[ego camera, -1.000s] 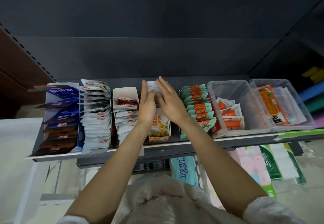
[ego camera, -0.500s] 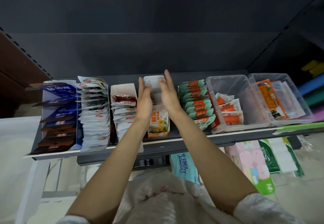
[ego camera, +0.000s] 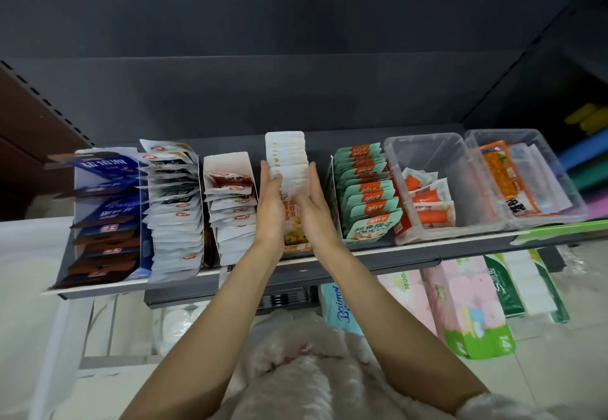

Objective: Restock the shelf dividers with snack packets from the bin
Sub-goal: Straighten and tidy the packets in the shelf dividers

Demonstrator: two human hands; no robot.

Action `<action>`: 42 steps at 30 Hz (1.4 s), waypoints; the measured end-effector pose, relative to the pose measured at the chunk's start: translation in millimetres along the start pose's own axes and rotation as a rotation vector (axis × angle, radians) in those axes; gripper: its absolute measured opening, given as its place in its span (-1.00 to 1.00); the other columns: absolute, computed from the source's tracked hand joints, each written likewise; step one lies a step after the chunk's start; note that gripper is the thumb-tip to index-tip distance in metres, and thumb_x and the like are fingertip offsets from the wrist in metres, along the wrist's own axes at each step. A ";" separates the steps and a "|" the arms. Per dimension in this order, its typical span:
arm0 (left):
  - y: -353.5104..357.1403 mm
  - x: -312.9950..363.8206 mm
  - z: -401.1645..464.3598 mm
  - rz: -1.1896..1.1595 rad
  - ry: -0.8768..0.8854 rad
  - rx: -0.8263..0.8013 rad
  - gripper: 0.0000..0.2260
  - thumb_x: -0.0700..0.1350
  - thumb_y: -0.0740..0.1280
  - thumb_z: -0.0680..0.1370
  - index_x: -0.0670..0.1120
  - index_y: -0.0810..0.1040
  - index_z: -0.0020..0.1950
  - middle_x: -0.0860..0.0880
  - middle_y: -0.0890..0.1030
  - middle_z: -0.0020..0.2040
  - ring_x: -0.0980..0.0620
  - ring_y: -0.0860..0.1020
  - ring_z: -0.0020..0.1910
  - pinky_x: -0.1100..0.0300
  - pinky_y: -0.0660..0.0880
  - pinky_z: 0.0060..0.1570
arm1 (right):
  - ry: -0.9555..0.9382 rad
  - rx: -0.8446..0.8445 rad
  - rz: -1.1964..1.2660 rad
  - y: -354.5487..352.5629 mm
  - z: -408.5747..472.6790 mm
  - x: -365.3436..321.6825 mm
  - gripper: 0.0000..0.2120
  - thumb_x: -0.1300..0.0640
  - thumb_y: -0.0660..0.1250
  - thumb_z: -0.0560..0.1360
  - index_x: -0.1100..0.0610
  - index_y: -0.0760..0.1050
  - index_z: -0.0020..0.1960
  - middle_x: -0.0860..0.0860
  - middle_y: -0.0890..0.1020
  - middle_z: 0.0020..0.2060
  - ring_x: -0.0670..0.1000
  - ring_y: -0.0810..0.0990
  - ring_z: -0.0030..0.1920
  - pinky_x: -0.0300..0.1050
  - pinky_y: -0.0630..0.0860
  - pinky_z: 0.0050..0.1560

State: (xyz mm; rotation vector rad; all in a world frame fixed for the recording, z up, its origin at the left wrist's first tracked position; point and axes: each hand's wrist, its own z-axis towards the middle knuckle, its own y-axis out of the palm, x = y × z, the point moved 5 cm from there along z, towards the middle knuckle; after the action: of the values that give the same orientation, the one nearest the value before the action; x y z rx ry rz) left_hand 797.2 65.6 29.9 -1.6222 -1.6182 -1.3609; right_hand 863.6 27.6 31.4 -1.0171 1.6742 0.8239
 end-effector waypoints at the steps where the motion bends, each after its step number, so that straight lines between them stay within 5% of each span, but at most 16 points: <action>1: -1.0 0.1 0.3 0.005 0.005 0.001 -0.53 -0.07 0.09 0.64 0.12 0.07 0.54 0.02 0.38 0.44 0.04 0.39 0.38 0.00 0.27 0.42 | -0.002 -0.017 0.003 0.4 -1.0 -1.6 -0.38 0.31 0.04 0.62 -0.01 -0.14 0.56 -0.12 0.23 0.46 -0.18 0.22 0.42 -0.37 0.21 0.33; 4: -2.9 -0.2 0.2 0.022 0.011 0.021 -0.51 -0.09 0.08 0.65 0.13 0.01 0.55 0.06 0.32 0.47 0.07 0.36 0.39 0.01 0.27 0.42 | -0.002 -0.034 0.007 0.5 -2.3 -5.6 -0.34 0.33 0.07 0.62 0.00 -0.23 0.54 -0.17 0.26 0.40 -0.24 0.23 0.37 -0.53 0.23 0.18; 8: -3.4 -3.4 -1.1 0.042 0.012 0.024 -0.52 -0.09 0.08 0.65 0.09 0.03 0.55 0.08 0.29 0.48 0.11 0.31 0.42 0.10 0.23 0.42 | 0.008 -0.019 -0.043 -1.3 -3.6 0.0 -0.31 0.32 0.12 0.61 0.01 -0.23 0.55 -0.04 0.23 0.48 -0.08 0.21 0.47 -0.22 0.21 0.37; 20: 7.6 -7.9 -10.4 0.198 0.008 -0.037 -0.50 -0.08 0.12 0.59 0.06 0.14 0.54 0.08 0.40 0.42 0.13 0.36 0.38 0.01 0.24 0.44 | -0.098 0.114 -0.240 -14.3 -2.9 8.1 -0.43 0.34 0.22 0.53 -0.03 0.20 0.45 -0.11 0.42 0.36 -0.18 0.38 0.35 -0.16 0.37 0.35; 25: 8.7 1.3 -13.8 0.244 0.016 -0.028 -0.58 -0.12 0.07 0.65 0.04 0.16 0.52 0.31 0.44 0.18 0.31 0.40 0.17 0.26 0.27 0.26 | -0.098 0.112 -0.349 -9.3 -3.5 11.3 -0.26 0.23 0.27 0.52 -0.08 -0.07 0.53 -0.09 0.29 0.45 -0.08 0.27 0.44 0.06 0.31 0.41; 30: 11.3 9.2 -21.2 0.270 0.003 -0.035 -0.49 -0.04 0.09 0.66 0.02 -0.04 0.57 0.18 0.32 0.34 0.22 0.26 0.34 0.30 0.17 0.26 | -0.091 0.116 -0.400 -11.1 -8.7 7.7 -0.20 0.19 0.29 0.53 -0.10 -0.18 0.53 -0.07 0.18 0.50 -0.04 0.20 0.48 0.09 0.30 0.42; 34: 16.2 15.6 -34.0 0.281 0.011 -0.030 -0.50 -0.03 0.09 0.66 0.02 -0.01 0.56 0.10 0.33 0.43 0.14 0.29 0.42 0.30 0.20 0.27 | -0.095 0.107 -0.446 -14.6 -19.4 0.5 -0.21 0.15 0.28 0.55 -0.02 -0.21 0.55 -0.05 0.10 0.53 -0.04 0.12 0.50 0.02 0.20 0.47; 38: 15.2 41.9 -65.7 0.530 0.223 -0.048 -0.67 -0.16 0.17 0.63 0.11 0.25 0.36 0.35 0.36 0.08 0.53 0.35 0.05 0.56 0.25 0.07 | -0.269 0.116 -0.640 -18.0 -43.4 -18.4 -0.34 0.23 0.26 0.55 0.08 0.01 0.54 0.07 0.12 0.51 0.01 0.07 0.51 -0.15 0.08 0.47; 42: -32.7 64.2 -86.0 0.991 0.500 0.166 -0.69 -0.11 0.30 0.56 -0.04 0.45 0.30 0.07 0.54 0.18 0.10 0.47 0.19 0.23 0.36 0.17 | -0.596 0.048 -0.810 -7.5 -57.7 -40.5 -0.58 0.22 0.21 0.49 0.14 0.41 0.35 0.07 0.42 0.34 0.03 0.32 0.36 -0.26 0.15 0.36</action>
State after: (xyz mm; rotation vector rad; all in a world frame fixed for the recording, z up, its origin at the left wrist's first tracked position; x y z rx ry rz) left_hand 728.0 27.4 109.5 -1.4765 -0.4704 -0.9267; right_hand 855.3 -16.0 86.7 -1.1419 0.6724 0.4600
